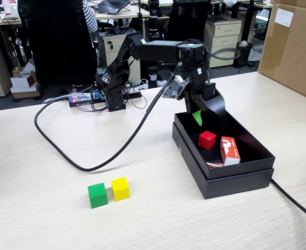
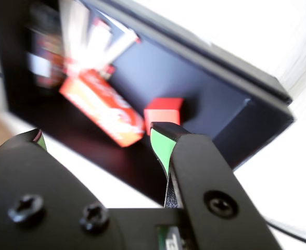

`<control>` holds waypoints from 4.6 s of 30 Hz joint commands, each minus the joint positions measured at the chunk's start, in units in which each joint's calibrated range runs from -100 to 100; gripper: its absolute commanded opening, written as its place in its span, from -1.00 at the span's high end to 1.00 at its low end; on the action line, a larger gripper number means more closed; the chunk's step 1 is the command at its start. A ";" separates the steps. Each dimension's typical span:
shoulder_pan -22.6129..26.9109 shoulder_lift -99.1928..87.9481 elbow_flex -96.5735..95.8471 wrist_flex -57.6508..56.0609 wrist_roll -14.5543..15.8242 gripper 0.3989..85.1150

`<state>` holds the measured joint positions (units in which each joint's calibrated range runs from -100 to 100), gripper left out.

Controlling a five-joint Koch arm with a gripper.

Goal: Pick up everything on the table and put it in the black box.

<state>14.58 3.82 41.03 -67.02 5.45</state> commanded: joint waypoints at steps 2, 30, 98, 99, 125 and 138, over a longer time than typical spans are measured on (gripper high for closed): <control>-2.93 -18.10 0.22 1.40 -1.61 0.02; -22.91 2.66 -7.40 10.38 -10.16 -0.10; -24.32 1.17 1.85 7.19 -11.09 0.99; -23.79 -1.93 0.49 6.24 -10.79 0.99; 0.54 -12.83 -1.59 2.70 -2.69 0.99; -1.32 6.11 4.03 4.08 -1.76 0.98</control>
<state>13.41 11.46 41.03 -65.47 3.69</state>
